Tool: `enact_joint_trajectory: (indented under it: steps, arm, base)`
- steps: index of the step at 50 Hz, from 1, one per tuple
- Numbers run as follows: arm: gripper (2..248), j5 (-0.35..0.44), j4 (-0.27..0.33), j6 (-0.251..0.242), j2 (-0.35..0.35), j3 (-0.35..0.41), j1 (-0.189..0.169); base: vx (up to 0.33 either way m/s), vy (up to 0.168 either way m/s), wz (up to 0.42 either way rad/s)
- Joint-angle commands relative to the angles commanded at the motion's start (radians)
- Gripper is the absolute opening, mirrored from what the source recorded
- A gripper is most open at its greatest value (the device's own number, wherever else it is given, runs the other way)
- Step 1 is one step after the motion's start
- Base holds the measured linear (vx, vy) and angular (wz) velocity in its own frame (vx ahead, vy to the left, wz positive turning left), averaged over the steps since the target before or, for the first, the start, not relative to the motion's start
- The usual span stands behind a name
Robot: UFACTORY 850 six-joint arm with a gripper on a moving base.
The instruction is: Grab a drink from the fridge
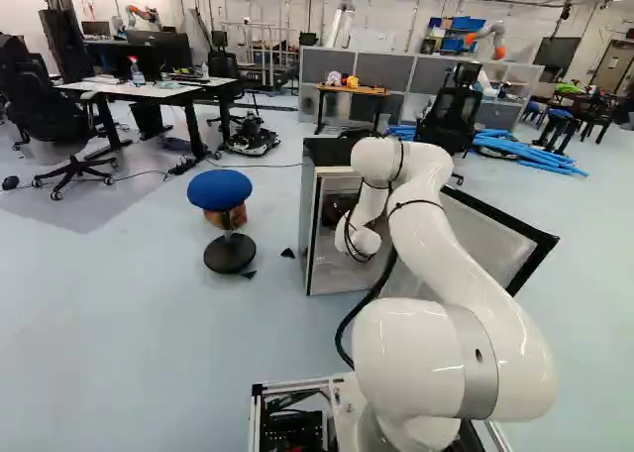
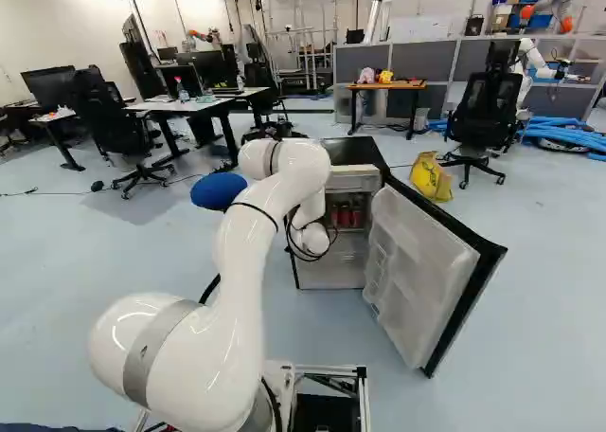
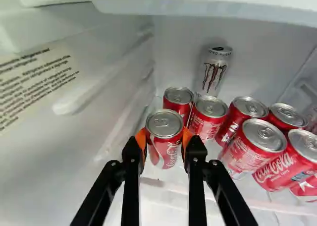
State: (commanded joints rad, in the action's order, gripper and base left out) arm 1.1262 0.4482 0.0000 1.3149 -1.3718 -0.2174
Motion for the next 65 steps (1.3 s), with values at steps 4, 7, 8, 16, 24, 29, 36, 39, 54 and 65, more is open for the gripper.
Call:
enact_joint_trajectory:
  steps: [4, 7, 8, 16, 24, 29, 36, 39, 54, 65]
  arm:
    - [93, 0.000, 0.000, 0.000, -0.019, 0.030, -0.006]
    - [93, 0.000, 0.000, 0.000, -0.036, 0.054, -0.010]
    - [93, 0.000, 0.000, 0.000, -0.042, 0.063, -0.012]
    - [93, 0.000, 0.000, 0.000, -0.092, 0.129, -0.026]
    - [93, 0.000, 0.000, 0.000, -0.142, 0.194, -0.040]
    - [93, 0.000, 0.000, 0.000, -0.173, 0.234, -0.049]
    - [93, 0.000, 0.000, 0.000, -0.216, 0.287, -0.063]
    - [93, 0.000, 0.000, 0.000, -0.234, 0.310, -0.069]
    - [93, 0.000, 0.000, 0.000, -0.323, 0.418, -0.100]
    - [93, 0.000, 0.000, 0.000, -0.390, 0.496, -0.122]
  base:
    - [0.000, 0.000, 0.000]
    - [0.000, 0.000, 0.000]
    - [0.000, 0.000, 0.000]
    - [0.000, 0.000, 0.000]
    - [0.000, 0.000, 0.000]
    - [0.000, 0.000, 0.000]
    - [0.000, 0.000, 0.000]
    - [0.000, 0.000, 0.000]
    - [0.000, 0.000, 0.000]
    - [0.000, 0.000, 0.000]
